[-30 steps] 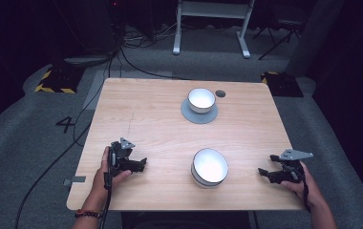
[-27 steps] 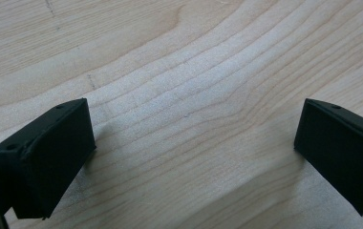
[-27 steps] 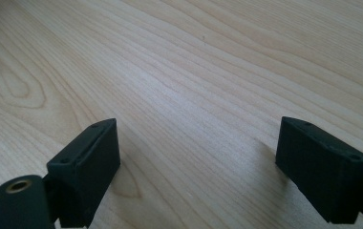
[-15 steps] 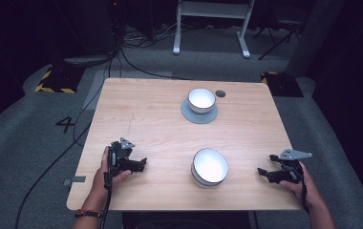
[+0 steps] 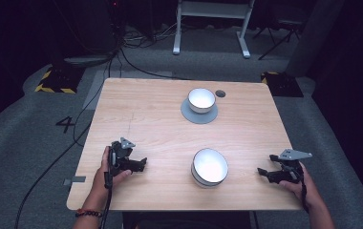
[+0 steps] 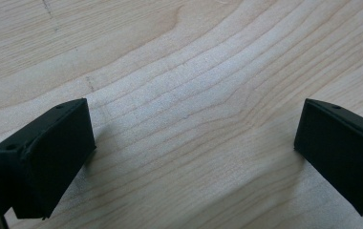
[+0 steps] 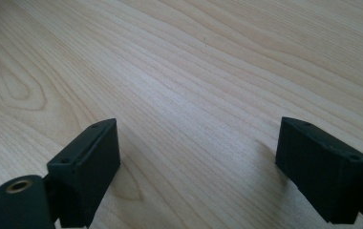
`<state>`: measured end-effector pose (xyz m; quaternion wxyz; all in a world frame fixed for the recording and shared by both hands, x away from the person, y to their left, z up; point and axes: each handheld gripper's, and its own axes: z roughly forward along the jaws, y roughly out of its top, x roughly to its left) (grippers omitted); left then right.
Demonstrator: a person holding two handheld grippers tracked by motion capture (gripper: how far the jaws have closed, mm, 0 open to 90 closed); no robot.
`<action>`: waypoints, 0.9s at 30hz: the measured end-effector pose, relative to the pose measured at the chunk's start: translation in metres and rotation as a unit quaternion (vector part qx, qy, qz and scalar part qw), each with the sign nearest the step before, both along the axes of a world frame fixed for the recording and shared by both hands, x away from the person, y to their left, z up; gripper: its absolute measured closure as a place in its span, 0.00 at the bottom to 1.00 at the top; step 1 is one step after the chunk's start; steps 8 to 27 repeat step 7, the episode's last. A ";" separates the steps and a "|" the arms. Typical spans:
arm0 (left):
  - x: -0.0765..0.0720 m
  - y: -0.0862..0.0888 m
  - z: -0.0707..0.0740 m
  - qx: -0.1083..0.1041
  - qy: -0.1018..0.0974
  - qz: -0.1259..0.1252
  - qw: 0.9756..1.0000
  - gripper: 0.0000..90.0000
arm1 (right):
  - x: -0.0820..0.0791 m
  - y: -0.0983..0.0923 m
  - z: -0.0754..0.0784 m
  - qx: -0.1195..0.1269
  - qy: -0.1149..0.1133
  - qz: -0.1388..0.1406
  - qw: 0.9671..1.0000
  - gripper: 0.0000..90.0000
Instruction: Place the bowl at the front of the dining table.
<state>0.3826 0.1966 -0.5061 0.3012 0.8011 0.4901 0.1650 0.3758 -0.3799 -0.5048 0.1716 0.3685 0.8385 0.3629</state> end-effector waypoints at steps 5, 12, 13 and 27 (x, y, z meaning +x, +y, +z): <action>0.000 0.000 0.000 0.000 0.000 -0.001 1.000 0.00 | 0.000 0.000 0.000 -0.001 0.001 -0.001 1.000 0.17; 0.000 0.000 0.000 0.000 0.000 -0.001 1.000 0.00 | 0.000 0.000 0.000 0.000 0.001 -0.001 1.000 0.17; 0.000 0.000 0.000 0.000 0.000 -0.001 1.000 0.00 | 0.000 0.000 0.000 0.000 0.001 -0.001 1.000 0.17; 0.000 0.000 0.000 0.000 0.000 -0.001 1.000 0.00 | 0.000 0.000 0.000 0.000 0.001 -0.001 1.000 0.17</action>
